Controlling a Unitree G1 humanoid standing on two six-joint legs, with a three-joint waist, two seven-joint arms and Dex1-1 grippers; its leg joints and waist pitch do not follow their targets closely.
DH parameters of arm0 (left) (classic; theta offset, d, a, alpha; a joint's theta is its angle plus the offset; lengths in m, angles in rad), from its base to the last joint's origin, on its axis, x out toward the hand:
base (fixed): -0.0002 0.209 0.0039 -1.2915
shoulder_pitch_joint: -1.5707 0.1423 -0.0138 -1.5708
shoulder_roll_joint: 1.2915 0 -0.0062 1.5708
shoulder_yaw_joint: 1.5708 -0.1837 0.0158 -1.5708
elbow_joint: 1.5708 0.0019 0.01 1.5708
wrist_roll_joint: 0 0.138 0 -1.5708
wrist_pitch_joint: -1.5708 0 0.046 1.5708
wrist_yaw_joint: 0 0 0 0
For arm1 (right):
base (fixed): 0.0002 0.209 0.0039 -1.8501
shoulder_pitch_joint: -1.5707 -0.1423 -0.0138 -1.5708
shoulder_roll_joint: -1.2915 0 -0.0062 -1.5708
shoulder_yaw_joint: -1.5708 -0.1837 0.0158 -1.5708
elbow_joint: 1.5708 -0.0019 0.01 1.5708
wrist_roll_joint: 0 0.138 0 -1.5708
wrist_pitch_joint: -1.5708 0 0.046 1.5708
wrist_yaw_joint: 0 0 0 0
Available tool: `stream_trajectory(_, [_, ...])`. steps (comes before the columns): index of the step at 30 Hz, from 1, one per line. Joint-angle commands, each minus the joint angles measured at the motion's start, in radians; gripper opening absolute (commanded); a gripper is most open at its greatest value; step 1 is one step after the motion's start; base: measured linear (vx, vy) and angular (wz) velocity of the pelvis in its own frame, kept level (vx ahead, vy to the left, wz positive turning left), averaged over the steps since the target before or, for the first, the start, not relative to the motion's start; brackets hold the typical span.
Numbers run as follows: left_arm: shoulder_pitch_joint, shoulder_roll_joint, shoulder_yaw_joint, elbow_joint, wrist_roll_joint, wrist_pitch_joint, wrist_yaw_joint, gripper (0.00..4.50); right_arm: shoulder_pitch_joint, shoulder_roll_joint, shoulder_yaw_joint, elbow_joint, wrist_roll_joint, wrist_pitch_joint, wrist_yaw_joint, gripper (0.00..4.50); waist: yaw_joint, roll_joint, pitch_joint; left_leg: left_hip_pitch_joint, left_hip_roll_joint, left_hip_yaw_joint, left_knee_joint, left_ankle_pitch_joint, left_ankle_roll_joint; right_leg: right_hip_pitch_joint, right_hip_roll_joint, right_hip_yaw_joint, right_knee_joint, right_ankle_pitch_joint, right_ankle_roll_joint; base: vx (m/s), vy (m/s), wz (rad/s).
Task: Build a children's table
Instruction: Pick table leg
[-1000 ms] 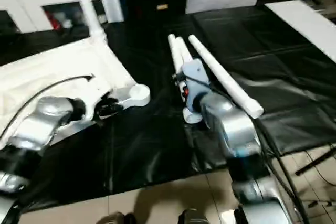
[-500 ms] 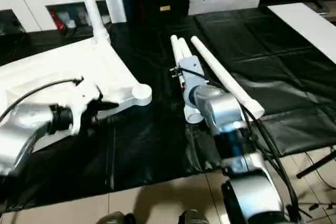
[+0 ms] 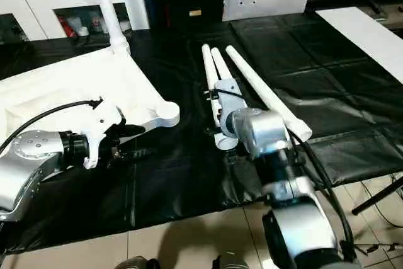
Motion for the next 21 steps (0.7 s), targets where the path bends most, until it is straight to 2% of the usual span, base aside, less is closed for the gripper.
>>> stream_trajectory(1, [-0.001,-0.002,-0.009,-0.019,-0.011,0.013,0.014,3.93,-0.019,0.004,-0.017,0.043,0.012,0.012,0.01,4.13,0.004,0.0,-0.089,0.016,0.05,-0.018,-0.056,-0.105,0.009,0.061,-0.078,0.056,-0.066,-0.159,-0.209,0.0,0.0,0.0])
stream_trajectory(3, [0.001,-0.007,-0.011,-0.019,-0.016,0.017,0.021,4.11,-0.032,0.004,-0.031,0.075,0.016,0.003,0.008,4.01,0.002,-0.003,-0.09,0.016,0.05,-0.018,-0.056,-0.107,0.008,0.062,-0.077,0.056,-0.064,-0.159,-0.213,0.0,0.0,0.0])
stream_trajectory(7, [0.003,-0.009,-0.014,-0.018,-0.018,0.022,0.031,4.3,-0.047,0.0,-0.029,0.112,0.014,-0.005,0.017,3.64,0.003,-0.003,-0.089,0.015,0.05,-0.018,-0.054,-0.115,0.006,0.062,-0.078,0.055,-0.066,-0.181,-0.206,0.0,0.0,0.0])
stream_trajectory(10, [0.006,-0.014,-0.016,-0.019,-0.018,0.026,0.038,4.31,-0.058,-0.003,-0.03,0.137,0.01,-0.011,0.025,3.43,0.003,-0.004,-0.089,0.016,0.05,-0.018,-0.054,-0.126,0.004,0.06,-0.077,0.055,-0.068,-0.196,-0.204,0.0,0.0,0.0])
stream_trajectory(11, [0.006,-0.016,-0.016,-0.019,-0.019,0.027,0.041,4.31,-0.063,-0.004,-0.031,0.149,0.009,-0.012,0.028,3.19,0.003,-0.004,-0.09,0.016,0.05,-0.018,-0.053,-0.128,0.004,0.06,-0.078,0.055,-0.068,-0.198,-0.204,0.0,0.0,0.0])
stream_trajectory(13, [0.006,-0.018,-0.015,-0.017,-0.023,0.03,0.045,4.31,-0.069,-0.002,-0.038,0.161,0.01,-0.013,0.025,3.13,0.004,-0.004,-0.09,0.016,0.05,-0.018,-0.053,-0.125,0.004,0.06,-0.078,0.055,-0.067,-0.195,-0.203,0.0,0.0,0.0])
stream_trajectory(21, [0.005,-0.022,-0.012,-0.006,-0.03,0.034,0.067,4.31,-0.081,0.006,-0.059,0.188,0.014,-0.038,0.014,2.43,0.003,-0.005,-0.09,0.015,0.049,-0.018,-0.051,-0.134,0.004,0.059,-0.078,0.054,-0.067,-0.208,-0.201,0.0,0.0,0.0])
